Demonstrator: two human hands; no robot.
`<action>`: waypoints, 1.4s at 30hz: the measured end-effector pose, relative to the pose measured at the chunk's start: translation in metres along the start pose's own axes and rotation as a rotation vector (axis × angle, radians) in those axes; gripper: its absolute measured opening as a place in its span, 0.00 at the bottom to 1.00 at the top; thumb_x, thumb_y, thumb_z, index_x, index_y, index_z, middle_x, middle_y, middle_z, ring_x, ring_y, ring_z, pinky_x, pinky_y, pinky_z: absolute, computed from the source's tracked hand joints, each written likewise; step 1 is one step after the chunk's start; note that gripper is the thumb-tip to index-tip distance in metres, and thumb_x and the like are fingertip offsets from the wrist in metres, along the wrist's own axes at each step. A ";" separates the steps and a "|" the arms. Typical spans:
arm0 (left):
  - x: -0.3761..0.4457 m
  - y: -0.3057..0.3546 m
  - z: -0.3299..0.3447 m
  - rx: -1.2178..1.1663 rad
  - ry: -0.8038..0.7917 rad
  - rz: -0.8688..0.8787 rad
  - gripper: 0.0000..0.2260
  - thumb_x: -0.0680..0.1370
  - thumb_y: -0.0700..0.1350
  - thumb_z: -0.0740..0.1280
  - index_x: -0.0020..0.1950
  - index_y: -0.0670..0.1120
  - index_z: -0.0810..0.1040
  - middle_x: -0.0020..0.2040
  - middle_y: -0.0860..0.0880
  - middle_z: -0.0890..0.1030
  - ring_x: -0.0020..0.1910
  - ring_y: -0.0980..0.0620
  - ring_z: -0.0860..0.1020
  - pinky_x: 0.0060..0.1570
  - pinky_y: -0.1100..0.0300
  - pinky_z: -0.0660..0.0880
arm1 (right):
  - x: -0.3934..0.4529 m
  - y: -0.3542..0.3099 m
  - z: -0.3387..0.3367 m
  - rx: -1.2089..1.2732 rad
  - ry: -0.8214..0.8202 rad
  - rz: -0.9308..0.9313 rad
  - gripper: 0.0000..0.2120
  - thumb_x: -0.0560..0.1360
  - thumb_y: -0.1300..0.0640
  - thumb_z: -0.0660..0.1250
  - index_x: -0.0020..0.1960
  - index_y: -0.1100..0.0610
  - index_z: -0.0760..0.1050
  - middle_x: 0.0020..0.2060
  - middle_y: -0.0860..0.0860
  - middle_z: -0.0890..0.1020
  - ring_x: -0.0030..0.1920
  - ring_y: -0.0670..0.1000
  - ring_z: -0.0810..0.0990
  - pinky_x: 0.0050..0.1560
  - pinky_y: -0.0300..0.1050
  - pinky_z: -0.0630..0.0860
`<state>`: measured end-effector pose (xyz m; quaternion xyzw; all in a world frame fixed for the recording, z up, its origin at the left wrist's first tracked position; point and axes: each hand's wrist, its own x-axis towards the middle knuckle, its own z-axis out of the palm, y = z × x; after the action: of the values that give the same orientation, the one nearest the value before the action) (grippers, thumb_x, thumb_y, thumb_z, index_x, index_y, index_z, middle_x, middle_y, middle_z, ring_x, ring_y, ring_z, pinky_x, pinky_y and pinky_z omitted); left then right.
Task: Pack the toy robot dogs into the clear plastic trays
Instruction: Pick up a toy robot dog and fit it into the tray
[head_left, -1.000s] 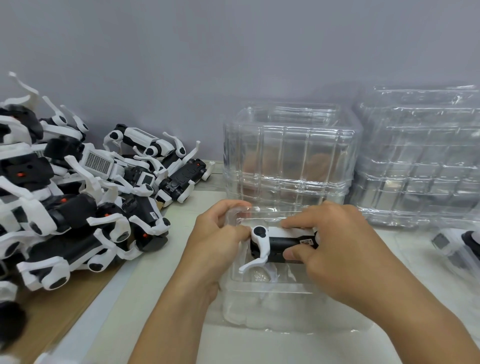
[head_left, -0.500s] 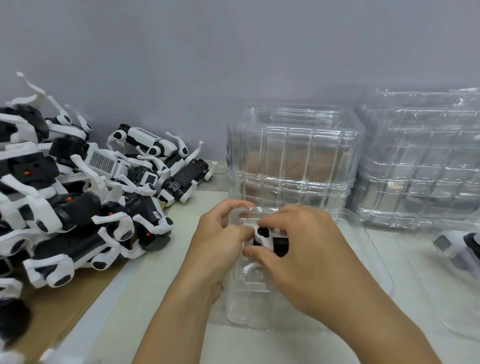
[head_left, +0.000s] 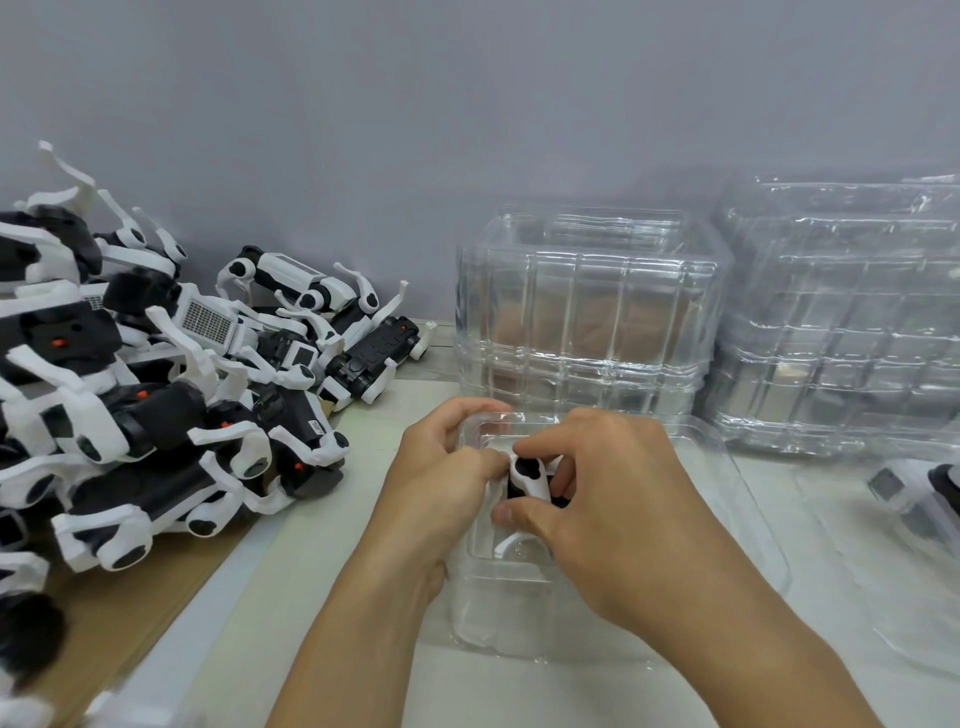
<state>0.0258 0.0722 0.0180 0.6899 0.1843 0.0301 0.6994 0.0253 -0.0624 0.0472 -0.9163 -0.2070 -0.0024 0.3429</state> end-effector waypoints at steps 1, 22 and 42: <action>0.000 0.000 0.000 -0.001 -0.004 0.000 0.22 0.60 0.39 0.66 0.48 0.58 0.84 0.54 0.46 0.84 0.53 0.43 0.83 0.53 0.43 0.80 | 0.000 -0.001 0.001 0.010 0.007 0.012 0.11 0.67 0.46 0.80 0.44 0.46 0.81 0.38 0.41 0.75 0.39 0.42 0.75 0.41 0.39 0.73; 0.005 -0.006 -0.002 -0.007 -0.020 0.009 0.22 0.60 0.38 0.67 0.48 0.57 0.85 0.48 0.56 0.86 0.52 0.49 0.84 0.55 0.48 0.80 | -0.003 0.025 -0.044 0.005 0.068 0.057 0.12 0.69 0.48 0.78 0.52 0.42 0.83 0.40 0.38 0.77 0.43 0.35 0.75 0.39 0.27 0.71; 0.002 -0.006 -0.007 0.056 -0.057 0.081 0.21 0.73 0.28 0.69 0.51 0.55 0.84 0.53 0.56 0.85 0.54 0.53 0.83 0.60 0.54 0.76 | -0.005 0.043 -0.063 -0.136 0.082 0.326 0.07 0.66 0.52 0.81 0.40 0.44 0.84 0.32 0.40 0.82 0.34 0.39 0.77 0.31 0.35 0.67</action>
<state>0.0246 0.0792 0.0113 0.7166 0.1370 0.0336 0.6831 0.0461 -0.1337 0.0677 -0.9579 -0.0410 0.0021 0.2841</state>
